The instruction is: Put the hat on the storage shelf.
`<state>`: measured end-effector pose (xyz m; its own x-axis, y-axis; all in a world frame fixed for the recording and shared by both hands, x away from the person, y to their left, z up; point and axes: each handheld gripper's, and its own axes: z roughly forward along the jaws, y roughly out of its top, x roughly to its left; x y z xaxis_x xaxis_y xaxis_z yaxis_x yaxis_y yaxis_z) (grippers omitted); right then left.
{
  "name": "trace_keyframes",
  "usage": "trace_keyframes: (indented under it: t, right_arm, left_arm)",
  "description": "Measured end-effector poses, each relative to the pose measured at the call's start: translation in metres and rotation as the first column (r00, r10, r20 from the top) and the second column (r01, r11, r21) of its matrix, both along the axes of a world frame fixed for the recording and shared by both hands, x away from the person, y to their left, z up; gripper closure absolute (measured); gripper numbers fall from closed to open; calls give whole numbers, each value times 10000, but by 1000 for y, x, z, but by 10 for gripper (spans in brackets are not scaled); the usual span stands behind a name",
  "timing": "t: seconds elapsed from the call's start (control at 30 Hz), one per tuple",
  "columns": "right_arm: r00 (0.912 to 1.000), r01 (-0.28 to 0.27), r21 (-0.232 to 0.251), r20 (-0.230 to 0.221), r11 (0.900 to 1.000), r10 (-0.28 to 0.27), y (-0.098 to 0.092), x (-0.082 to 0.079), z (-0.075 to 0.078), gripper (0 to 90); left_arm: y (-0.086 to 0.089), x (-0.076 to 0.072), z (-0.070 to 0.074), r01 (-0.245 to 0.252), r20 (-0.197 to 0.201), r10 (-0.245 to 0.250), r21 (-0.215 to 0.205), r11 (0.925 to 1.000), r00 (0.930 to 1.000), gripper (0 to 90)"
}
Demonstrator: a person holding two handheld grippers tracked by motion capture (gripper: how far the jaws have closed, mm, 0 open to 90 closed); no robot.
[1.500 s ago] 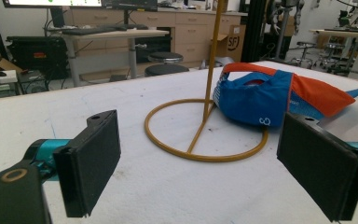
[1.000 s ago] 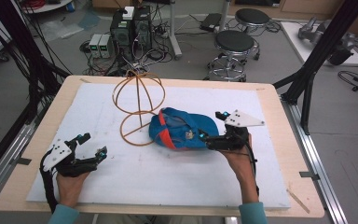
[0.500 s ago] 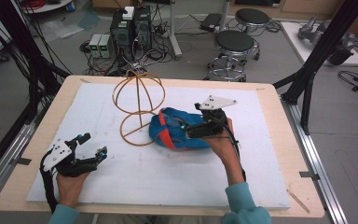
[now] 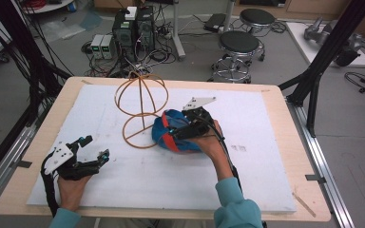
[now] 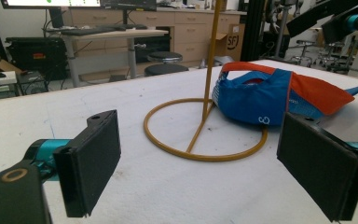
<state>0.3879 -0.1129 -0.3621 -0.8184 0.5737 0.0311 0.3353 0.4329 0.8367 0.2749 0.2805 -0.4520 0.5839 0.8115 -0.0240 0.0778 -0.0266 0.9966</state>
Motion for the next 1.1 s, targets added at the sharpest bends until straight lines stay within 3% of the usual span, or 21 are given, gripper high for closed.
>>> trace_keyframes:
  t: [0.4, 0.43, 0.47, 0.5, 0.57, 0.7, 1.1]
  right_arm:
    - [9992, 24, -477, -409, 9989, -44, 18, 5, -16, 223]
    - [9984, 91, -425, -561, 9991, -115, 18, 5, -17, 273]
    - [9951, -53, -345, -988, 9994, 19, 18, 5, -18, 343]
    - [9925, -146, -372, -1215, 9992, 100, 19, 6, -19, 319]
    - [9941, 94, -608, -1070, 9981, -159, 21, 7, -21, 300]
    - [9931, 103, -464, -1160, 9989, -156, 24, 8, -24, 295]
    - [9894, 44, -542, -1444, 9985, -122, 30, 12, -34, 413]
  left_arm:
    - [0, 0, 0, -1, 10, 1, -6, 10000, 10000, 139]
    - [0, 0, 0, -6, 3, 6, -17, 10000, 10000, 139]
    - [0, 0, 0, -2, 7, 2, -25, 10000, 10000, 139]
    - [0, 0, 0, -6, 3, 6, -30, 10000, 10000, 139]
    - [0, 0, 0, 5, 8, -5, -30, 10000, 10000, 139]
    - [0, 0, 0, 6, 2, -6, -34, 10000, 10000, 139]
    - [1, 0, 0, 14, -3, -14, -37, 10000, 10000, 139]
